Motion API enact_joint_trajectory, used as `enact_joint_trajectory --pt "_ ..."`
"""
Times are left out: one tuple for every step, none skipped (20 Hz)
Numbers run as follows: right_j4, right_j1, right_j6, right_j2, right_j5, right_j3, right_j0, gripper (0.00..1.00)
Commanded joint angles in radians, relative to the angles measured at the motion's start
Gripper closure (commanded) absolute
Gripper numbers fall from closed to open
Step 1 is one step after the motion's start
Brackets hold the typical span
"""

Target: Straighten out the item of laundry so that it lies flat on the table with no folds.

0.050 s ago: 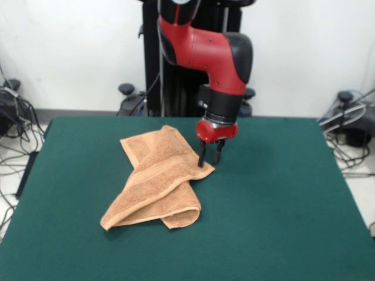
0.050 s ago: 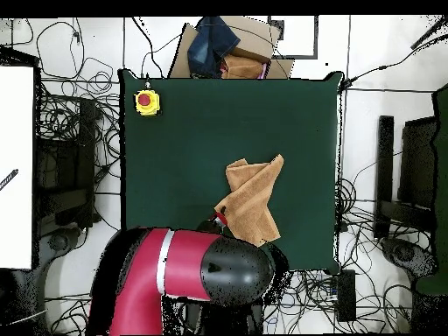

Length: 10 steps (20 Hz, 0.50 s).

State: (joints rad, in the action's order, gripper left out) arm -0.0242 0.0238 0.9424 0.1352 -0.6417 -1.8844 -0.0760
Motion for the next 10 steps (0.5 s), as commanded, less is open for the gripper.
enact_joint_trajectory --pt "0.087 -0.052 0.258 -0.032 -0.019 0.122 0.011 0.0" --pt "0.087 -0.052 0.258 -0.032 -0.017 0.122 0.011 0.0" --pt "0.085 -0.052 0.257 -0.033 -0.015 0.123 0.01 0.0" --pt "0.085 -0.051 0.257 -0.033 -0.015 0.122 0.01 0.0" --pt "0.086 -0.051 0.257 -0.033 -0.014 0.121 0.011 0.0" --pt "0.087 -0.052 0.257 -0.032 -0.015 0.121 0.011 0.0" --pt "0.088 -0.052 0.257 -0.032 -0.015 0.121 0.012 0.0" --pt "0.089 -0.053 0.257 -0.031 -0.018 0.122 0.013 0.0" --pt "0.089 -0.054 0.257 -0.031 -0.019 0.122 0.013 0.0" --pt "0.091 -0.055 0.257 -0.029 -0.02 0.122 0.014 0.0"
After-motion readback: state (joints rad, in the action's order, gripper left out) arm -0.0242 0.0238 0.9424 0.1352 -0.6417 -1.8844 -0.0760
